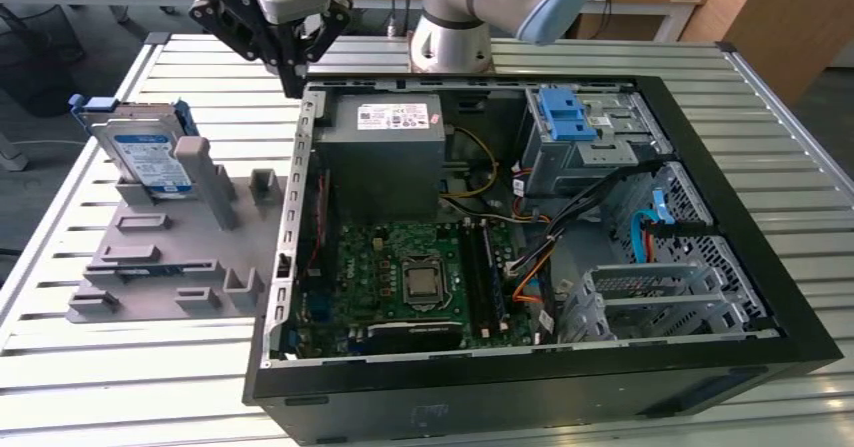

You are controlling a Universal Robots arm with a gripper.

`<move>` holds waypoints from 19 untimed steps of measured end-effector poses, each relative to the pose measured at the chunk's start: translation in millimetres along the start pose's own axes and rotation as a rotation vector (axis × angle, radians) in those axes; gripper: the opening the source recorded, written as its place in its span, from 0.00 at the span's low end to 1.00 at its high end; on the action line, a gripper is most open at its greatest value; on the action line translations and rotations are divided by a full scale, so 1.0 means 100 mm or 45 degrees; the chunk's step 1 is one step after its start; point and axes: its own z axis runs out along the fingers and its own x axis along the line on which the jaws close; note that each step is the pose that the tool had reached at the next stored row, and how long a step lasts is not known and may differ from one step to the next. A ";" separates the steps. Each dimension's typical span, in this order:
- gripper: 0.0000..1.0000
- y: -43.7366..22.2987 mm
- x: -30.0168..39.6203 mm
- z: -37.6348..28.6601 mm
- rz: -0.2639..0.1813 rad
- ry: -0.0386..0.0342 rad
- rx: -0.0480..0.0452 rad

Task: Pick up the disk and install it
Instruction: 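Reach for the disk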

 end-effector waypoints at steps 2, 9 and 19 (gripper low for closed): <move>0.11 0.010 0.034 0.000 0.000 0.0000 0.000; 0.11 0.019 0.079 0.000 0.000 0.0000 0.000; 0.11 0.013 0.160 -0.002 0.000 0.0000 0.000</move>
